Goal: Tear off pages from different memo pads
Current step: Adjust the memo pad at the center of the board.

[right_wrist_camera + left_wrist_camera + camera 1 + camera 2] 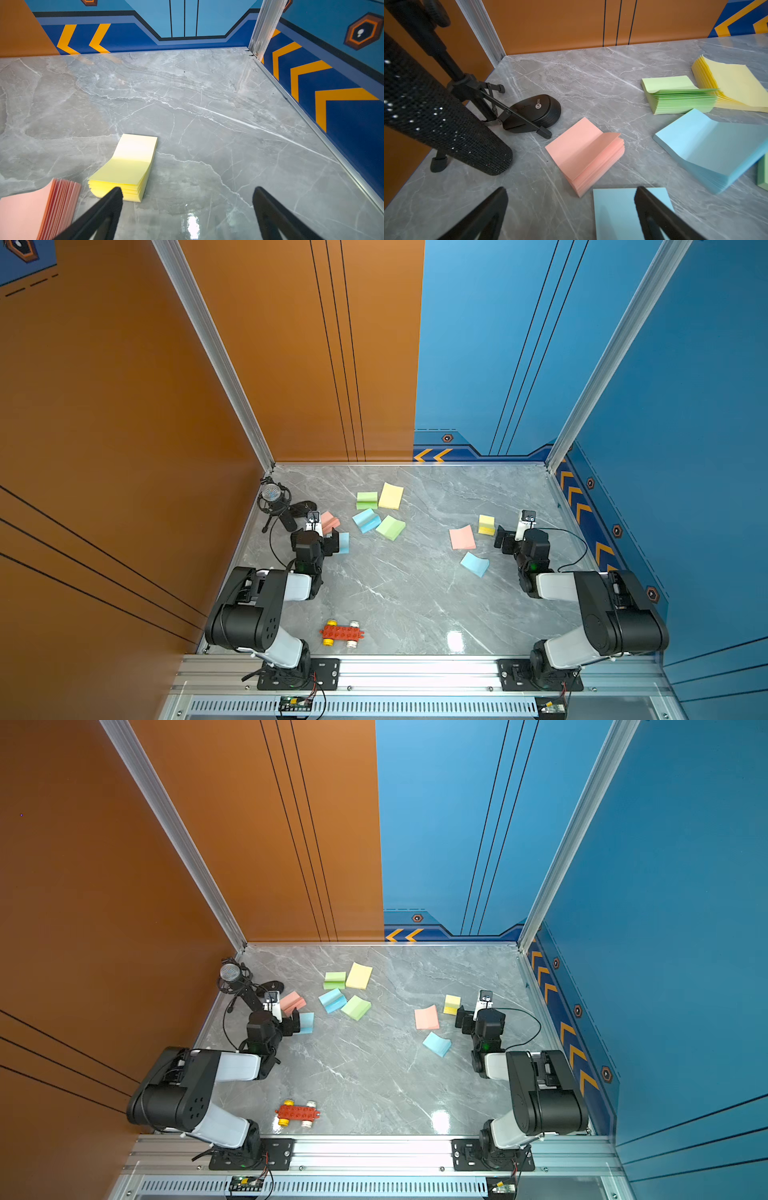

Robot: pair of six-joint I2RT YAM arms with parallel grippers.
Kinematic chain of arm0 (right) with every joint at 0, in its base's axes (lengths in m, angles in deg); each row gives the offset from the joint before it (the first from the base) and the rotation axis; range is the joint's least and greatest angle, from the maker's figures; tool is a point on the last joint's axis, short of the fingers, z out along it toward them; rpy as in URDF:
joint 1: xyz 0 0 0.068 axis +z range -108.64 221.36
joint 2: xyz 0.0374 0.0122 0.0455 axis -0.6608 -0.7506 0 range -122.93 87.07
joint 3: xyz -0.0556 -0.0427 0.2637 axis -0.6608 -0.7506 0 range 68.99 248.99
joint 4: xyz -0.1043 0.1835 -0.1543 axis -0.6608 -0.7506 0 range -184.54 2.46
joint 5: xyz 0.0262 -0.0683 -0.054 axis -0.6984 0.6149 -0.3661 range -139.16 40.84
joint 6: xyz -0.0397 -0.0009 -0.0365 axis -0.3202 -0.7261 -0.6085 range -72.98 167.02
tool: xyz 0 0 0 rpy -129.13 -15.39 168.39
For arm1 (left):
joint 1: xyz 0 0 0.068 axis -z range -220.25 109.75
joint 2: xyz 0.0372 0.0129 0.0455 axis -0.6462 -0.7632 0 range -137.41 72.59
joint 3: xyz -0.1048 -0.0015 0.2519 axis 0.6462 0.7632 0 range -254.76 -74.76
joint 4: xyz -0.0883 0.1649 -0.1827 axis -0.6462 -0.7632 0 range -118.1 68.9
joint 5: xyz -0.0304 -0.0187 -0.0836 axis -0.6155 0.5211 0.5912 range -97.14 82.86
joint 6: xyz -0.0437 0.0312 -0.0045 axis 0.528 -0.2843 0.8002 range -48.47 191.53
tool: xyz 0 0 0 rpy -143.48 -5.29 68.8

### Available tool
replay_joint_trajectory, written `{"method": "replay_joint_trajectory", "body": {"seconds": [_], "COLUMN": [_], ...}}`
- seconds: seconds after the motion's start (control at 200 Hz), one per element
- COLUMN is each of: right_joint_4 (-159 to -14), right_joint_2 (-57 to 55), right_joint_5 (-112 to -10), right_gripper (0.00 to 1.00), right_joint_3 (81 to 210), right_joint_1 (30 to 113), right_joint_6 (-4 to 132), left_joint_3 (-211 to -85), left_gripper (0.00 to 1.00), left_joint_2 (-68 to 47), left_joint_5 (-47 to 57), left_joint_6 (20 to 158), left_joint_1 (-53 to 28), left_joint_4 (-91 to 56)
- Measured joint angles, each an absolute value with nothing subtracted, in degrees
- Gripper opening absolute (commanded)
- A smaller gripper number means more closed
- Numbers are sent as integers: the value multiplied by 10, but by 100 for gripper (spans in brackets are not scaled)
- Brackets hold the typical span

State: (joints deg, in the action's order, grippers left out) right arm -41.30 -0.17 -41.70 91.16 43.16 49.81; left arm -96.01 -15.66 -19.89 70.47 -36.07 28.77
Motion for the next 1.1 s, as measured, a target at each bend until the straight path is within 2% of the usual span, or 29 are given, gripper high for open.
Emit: {"method": "replay_joint_trajectory", "body": {"seconds": [1.101], "right_joint_4": [-413], "right_joint_2": [-2], "right_joint_5": [-426], "right_gripper": [100], "right_joint_3": [912], "right_joint_1": [425], "right_joint_6": [498], "left_joint_3": [-962], "left_gripper": [98], "left_joint_2": [-157], "left_joint_5": [-174], "left_joint_6": [705], "left_joint_1": [-368], "left_joint_4": [286]}}
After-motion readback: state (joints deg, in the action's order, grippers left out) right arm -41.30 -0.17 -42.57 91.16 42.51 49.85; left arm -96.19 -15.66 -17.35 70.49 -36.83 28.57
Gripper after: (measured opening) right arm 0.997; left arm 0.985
